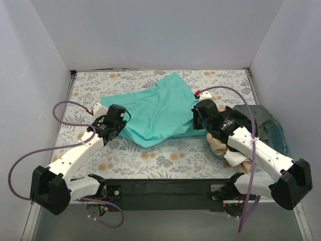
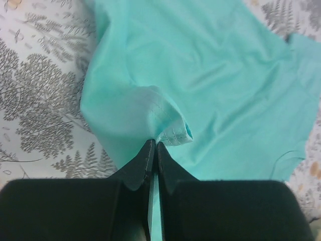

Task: Fold and stack the t-shirts
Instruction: Flatten the tshirt out

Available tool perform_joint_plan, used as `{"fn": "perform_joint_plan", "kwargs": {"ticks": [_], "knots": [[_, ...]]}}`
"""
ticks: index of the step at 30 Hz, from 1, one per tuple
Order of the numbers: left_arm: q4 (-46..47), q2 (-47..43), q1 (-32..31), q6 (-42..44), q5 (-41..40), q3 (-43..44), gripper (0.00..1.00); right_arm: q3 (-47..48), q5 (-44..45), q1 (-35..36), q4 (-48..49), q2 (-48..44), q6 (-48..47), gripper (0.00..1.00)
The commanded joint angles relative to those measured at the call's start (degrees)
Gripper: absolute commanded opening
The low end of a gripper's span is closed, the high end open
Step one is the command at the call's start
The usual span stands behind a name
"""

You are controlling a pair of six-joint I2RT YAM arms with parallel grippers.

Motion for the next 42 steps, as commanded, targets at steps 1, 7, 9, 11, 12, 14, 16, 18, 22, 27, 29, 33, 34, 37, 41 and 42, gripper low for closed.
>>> {"fn": "perform_joint_plan", "kwargs": {"ticks": [1, 7, 9, 11, 12, 14, 16, 18, 22, 27, 29, 33, 34, 37, 41, 42], "knots": [[-3.6, 1.5, 0.6, 2.2, -4.3, 11.1, 0.0, 7.9, -1.4, -1.7, 4.0, -0.3, -7.7, 0.01], [-4.6, -3.8, 0.5, 5.3, -6.3, 20.9, 0.0, 18.4, -0.9, -2.5, 3.5, -5.3, -13.1, 0.01], [-3.6, -7.5, 0.6, 6.7, -6.3, 22.3, 0.0, 23.4, -2.8, -2.6, 2.0, -6.8, -14.5, 0.01], [-3.7, -10.7, 0.6, 7.6, -6.6, 24.9, 0.0, 26.7, -3.8, -2.6, 0.6, -7.9, -15.3, 0.01], [-4.0, -11.7, 0.5, 7.8, -6.9, 26.1, 0.0, 30.0, -4.4, -2.5, 0.5, -8.4, -16.3, 0.01], [-4.6, -13.7, 0.6, 8.7, -6.2, 29.3, 0.0, 33.2, -6.0, -2.6, 0.6, -9.4, -17.5, 0.01], [-4.7, -16.3, 0.6, 10.1, -5.5, 31.7, 0.0, 38.1, -9.5, -2.5, 0.1, -9.8, -18.7, 0.01], [-5.0, -18.7, 0.5, 10.8, -4.9, 35.4, 0.0, 40.9, -13.3, -2.6, -0.2, -10.6, -19.3, 0.01], [-4.7, -21.7, 0.6, 11.7, -4.4, 41.0, 0.0, 47.7, -16.8, -2.6, -0.1, -12.1, -19.7, 0.01], [-4.9, -22.3, 0.6, 13.7, -1.0, 48.4, 0.0, 55.9, -22.9, -2.5, -0.2, -12.9, -19.8, 0.01], [-4.7, -21.3, 0.5, 15.0, 0.4, 51.5, 0.0, 57.6, -23.8, -2.5, -0.1, -12.9, -19.5, 0.01], [-4.7, -19.3, 0.5, 17.3, -1.0, 54.6, 0.0, 60.3, -22.2, -2.5, 0.2, -11.4, -21.1, 0.01], [-4.7, -18.7, 0.6, 17.9, -1.9, 54.6, 0.0, 60.4, -21.3, -2.6, 0.3, -10.7, -21.3, 0.01], [-5.0, -15.7, 0.5, 19.6, -9.0, 53.2, 0.0, 59.9, -17.4, -2.5, 1.0, -6.3, -23.0, 0.01], [-5.3, -9.0, 0.6, 21.1, -21.1, 48.0, 0.0, 55.8, -9.0, -2.6, 3.2, 0.3, -25.3, 0.01], [-5.2, -7.4, 0.6, 20.0, -28.2, 44.8, 0.0, 54.5, -4.4, -2.7, 3.9, 2.1, -26.1, 0.01]]}}
